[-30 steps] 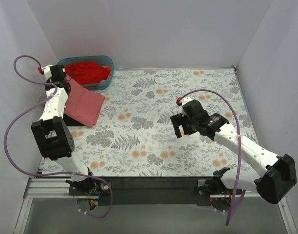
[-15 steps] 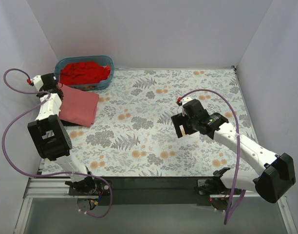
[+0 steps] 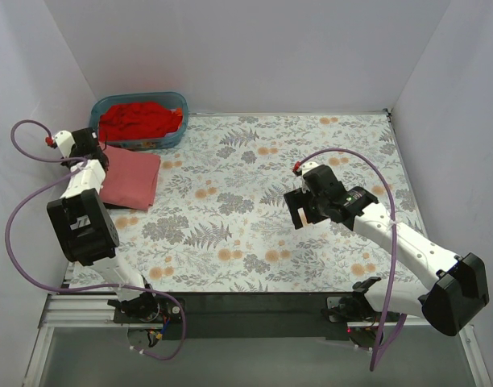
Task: Fold and stack the t-shirts
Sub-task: Neatly place the folded tshirt to the corner, then reset both grippers
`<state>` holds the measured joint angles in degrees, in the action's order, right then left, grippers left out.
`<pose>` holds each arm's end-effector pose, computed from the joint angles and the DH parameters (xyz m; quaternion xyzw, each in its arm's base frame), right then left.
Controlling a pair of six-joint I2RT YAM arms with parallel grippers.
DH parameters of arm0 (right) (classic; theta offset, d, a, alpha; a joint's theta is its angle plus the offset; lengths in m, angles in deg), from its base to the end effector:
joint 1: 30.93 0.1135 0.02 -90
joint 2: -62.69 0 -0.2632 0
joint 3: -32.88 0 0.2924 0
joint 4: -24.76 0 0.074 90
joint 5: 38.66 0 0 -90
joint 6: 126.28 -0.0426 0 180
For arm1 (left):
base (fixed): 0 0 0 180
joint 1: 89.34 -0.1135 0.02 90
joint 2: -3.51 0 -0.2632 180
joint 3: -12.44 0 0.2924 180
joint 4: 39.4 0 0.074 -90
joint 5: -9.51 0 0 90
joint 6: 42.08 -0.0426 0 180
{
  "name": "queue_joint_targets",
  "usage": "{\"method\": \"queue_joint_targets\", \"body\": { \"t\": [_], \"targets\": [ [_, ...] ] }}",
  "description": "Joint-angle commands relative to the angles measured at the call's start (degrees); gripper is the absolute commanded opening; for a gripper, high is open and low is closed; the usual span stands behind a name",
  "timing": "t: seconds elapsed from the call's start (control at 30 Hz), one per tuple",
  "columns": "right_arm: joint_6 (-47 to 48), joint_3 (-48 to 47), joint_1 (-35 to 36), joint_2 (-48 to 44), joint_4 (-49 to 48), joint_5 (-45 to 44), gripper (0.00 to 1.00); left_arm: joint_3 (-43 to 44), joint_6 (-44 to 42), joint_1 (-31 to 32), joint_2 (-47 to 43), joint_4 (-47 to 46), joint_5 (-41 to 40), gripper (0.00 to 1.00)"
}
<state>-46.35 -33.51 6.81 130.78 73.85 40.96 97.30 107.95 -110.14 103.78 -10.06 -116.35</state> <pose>0.2319 0.1698 0.2592 -0.1949 0.9182 0.0575 0.3400 0.3893 0.1746 0.2184 -0.6595 0.5919 0.1448 0.4402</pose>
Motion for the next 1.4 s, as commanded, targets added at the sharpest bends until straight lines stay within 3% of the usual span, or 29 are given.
{"method": "queue_joint_targets", "body": {
  "t": [0.0, 0.23, 0.47, 0.73, 0.93, 1.03, 1.17, 1.37],
  "targets": [
    [0.2, -0.1, -0.4, -0.2, -0.1, 0.5, 0.96, -1.2, -0.2, -0.4, -3.1, -2.8, -5.4, 0.05],
    [-0.4, -0.1, -0.4, -0.8, 0.6, 0.7, 0.96, -1.6, -1.6, -0.4, -4.5, -3.3, -5.7, 0.6],
    [-1.6, -1.2, -0.5, -1.3, 1.1, -0.8, 0.96, -2.8, -0.8, 0.4, -10.7, -2.7, -2.1, 0.83],
    [-2.8, -4.5, -2.8, -1.3, 1.9, -6.9, 0.98, -8.6, 5.8, 5.1, -23.8, 4.4, 15.9, 0.89],
    [-3.8, -8.5, -10.0, -1.8, 3.1, -9.1, 0.98, -8.4, 4.0, 19.6, -30.6, 10.5, 27.6, 0.9],
    [-3.6, -10.6, -13.7, -3.8, 4.1, -9.8, 0.98, -7.0, 4.4, 23.4, -34.4, 15.2, 31.1, 0.9],
    [-3.4, -12.5, -15.8, -9.1, 4.9, -14.4, 0.98, -6.1, 4.9, 26.1, -44.5, 22.5, 28.4, 0.9],
    [-0.4, -9.3, -15.8, -20.0, 4.8, -17.4, 0.98, -7.1, 14.2, 27.3, -53.4, 35.3, 20.2, 0.91]
  ]
}}
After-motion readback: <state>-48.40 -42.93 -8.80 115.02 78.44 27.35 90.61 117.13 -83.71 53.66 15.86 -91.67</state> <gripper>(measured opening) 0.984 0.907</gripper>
